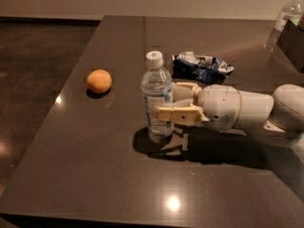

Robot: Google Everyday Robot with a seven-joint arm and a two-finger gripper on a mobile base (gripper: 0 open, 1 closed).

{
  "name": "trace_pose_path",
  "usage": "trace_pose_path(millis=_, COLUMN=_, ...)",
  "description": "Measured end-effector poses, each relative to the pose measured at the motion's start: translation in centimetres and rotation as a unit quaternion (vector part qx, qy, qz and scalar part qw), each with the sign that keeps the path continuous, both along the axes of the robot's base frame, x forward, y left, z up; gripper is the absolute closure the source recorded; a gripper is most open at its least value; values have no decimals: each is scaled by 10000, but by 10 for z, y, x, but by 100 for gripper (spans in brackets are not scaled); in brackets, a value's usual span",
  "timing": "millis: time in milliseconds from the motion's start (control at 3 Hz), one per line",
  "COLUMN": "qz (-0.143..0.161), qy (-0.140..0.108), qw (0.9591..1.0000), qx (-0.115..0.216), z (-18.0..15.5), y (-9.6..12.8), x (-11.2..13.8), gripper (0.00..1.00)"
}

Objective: Place blue plastic bottle upright

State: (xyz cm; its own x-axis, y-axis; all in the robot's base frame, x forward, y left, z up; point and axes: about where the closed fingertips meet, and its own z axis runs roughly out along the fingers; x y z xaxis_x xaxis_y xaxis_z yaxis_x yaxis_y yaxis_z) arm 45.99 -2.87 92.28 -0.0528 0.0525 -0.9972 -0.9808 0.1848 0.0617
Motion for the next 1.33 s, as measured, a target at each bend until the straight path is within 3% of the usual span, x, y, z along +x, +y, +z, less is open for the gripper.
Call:
trace_pose_path(millis=667, qz=25, qy=37, qw=10000, qx=23, z=-11, y=2, x=2, gripper=15)
trace_pose_path(millis=1000, qz=45, qy=30, qw=10000, qx=20, z=-10, y=4, x=1, gripper=0)
trace_pose_path(millis=1333, qz=46, qy=30, qw=10000, qx=20, z=-10, y=4, x=1, gripper=0)
